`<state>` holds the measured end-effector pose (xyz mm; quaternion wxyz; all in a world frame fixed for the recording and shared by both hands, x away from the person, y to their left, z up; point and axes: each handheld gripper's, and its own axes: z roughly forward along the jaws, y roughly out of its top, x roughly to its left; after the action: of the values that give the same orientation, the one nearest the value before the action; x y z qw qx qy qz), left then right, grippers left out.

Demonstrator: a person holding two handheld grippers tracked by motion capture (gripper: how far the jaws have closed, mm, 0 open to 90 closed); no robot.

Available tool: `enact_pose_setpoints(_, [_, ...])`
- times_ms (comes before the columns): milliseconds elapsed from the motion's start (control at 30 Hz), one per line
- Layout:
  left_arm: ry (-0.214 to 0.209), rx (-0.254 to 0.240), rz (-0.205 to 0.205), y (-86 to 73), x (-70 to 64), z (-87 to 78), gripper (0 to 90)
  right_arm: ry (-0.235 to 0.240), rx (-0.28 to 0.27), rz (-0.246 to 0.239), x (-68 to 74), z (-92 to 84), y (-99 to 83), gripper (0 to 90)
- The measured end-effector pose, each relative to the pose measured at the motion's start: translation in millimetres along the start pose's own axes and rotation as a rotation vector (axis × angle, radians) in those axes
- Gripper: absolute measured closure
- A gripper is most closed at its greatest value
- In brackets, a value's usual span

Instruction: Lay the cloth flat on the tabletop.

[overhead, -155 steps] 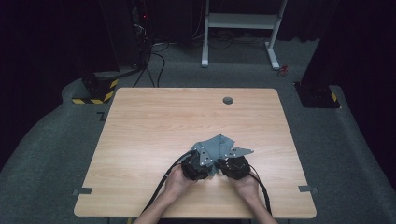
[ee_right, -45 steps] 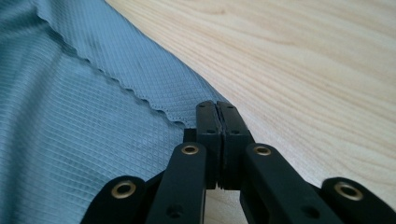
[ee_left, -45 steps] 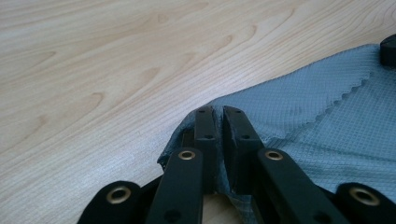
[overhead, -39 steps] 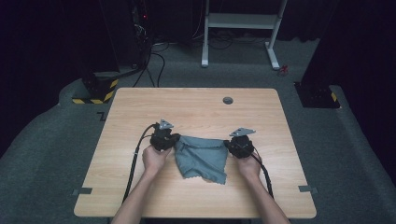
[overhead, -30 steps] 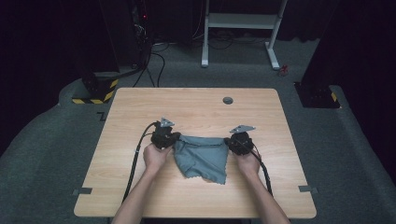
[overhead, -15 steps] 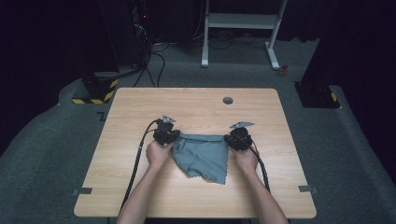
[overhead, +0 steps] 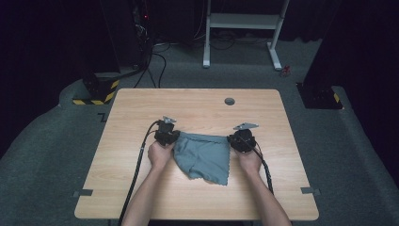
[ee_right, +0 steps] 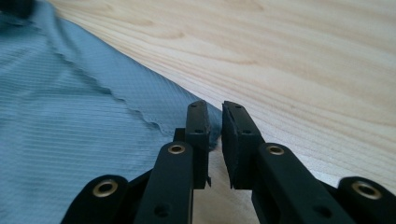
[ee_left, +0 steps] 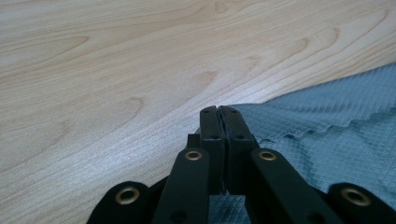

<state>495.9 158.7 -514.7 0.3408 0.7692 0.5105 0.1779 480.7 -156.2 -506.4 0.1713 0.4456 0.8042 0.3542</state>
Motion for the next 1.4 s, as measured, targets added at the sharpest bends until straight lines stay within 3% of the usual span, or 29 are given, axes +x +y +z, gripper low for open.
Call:
enact_pose_setpoints(100, [0.006,-0.007,-0.002,0.6,0.1,0.3,88.5,0.067,-0.008,-0.069,12.3,-6.3,-0.4,87.4])
enact_pose_setpoints(167, [0.001,-0.006,-0.009,0.4,0.7,0.4,88.4,0.079,-0.003,-0.088,15.8,-5.2,-0.7,87.9])
enact_pose_setpoints(200, [0.002,-0.008,-0.004,0.1,0.9,0.1,88.1,0.087,0.018,-0.133,24.7,1.5,-1.3,88.0])
enact_pose_setpoints(367, [-0.004,-0.016,0.024,0.6,-0.4,-6.6,84.6,0.064,0.047,-0.106,26.9,16.3,1.4,86.5])
enact_pose_setpoints(400, [-0.024,-0.041,0.026,0.5,-2.4,-12.9,77.9,0.047,0.034,-0.089,25.6,19.4,4.8,86.2])
enact_pose_setpoints(500, [-0.047,-0.071,0.073,-1.4,-7.3,-26.6,69.2,0.022,0.043,-0.077,22.4,25.7,11.2,86.0])
enact_pose_setpoints(633, [-0.086,-0.064,0.107,-6.2,-11.1,-30.8,67.9,-0.004,0.048,-0.053,19.4,31.0,17.9,85.8])
enact_pose_setpoints(733, [-0.11,-0.026,0.133,-11.1,-14.8,-26.1,67.1,-0.021,0.055,-0.05,18.7,33.8,21.7,84.3])
enact_pose_setpoints(867, [-0.1,-0.006,0.139,-13.8,-17.1,-16.9,65.1,-0.014,0.04,-0.064,19.7,27.5,21.4,81.2])
enact_pose_setpoints(933, [-0.081,0.003,0.121,-13.6,-13.8,-9.8,64.2,0.026,0.026,-0.083,21.0,15.8,15.5,77.9])
enact_pose_setpoints(1000, [-0.06,-0.009,0.101,-11.8,-12.2,-7.0,62.7,0.025,0.046,-0.108,21.9,12.5,9.5,71.9])
enact_pose_setpoints(1067, [-0.051,-0.008,0.093,-10.8,-11.5,-5.9,59.3,-0.006,0.063,-0.125,19.2,12.9,1.9,69.0])
enact_pose_setpoints(1167, [-0.033,-0.006,0.086,-9.7,-8.9,-5.4,56.7,-0.016,0.043,-0.074,11.6,14.3,0.6,72.7])
enact_pose_setpoints(1267, [-0.013,0.001,0.087,-7.6,-7.0,-4.2,55.6,-0.026,0.04,-0.078,9.7,16.4,2.3,78.1])
enact_pose_setpoints(1333, [-0.002,0.009,0.08,-4.0,-5.6,-3.1,54.4,-0.039,0.056,-0.05,5.7,18.7,9.7,87.7])
enact_pose_setpoints(1367, [0.002,0.009,0.074,-1.7,-5.9,-2.6,54.4,-0.039,0.056,-0.05,5.7,18.7,9.7,87.7])
enact_pose_setpoints(1400, [0.008,-0.01,0.064,-0.2,-6.2,-2.8,54.2,-0.048,0.051,-0.047,5.1,18.6,12.5,89.2])
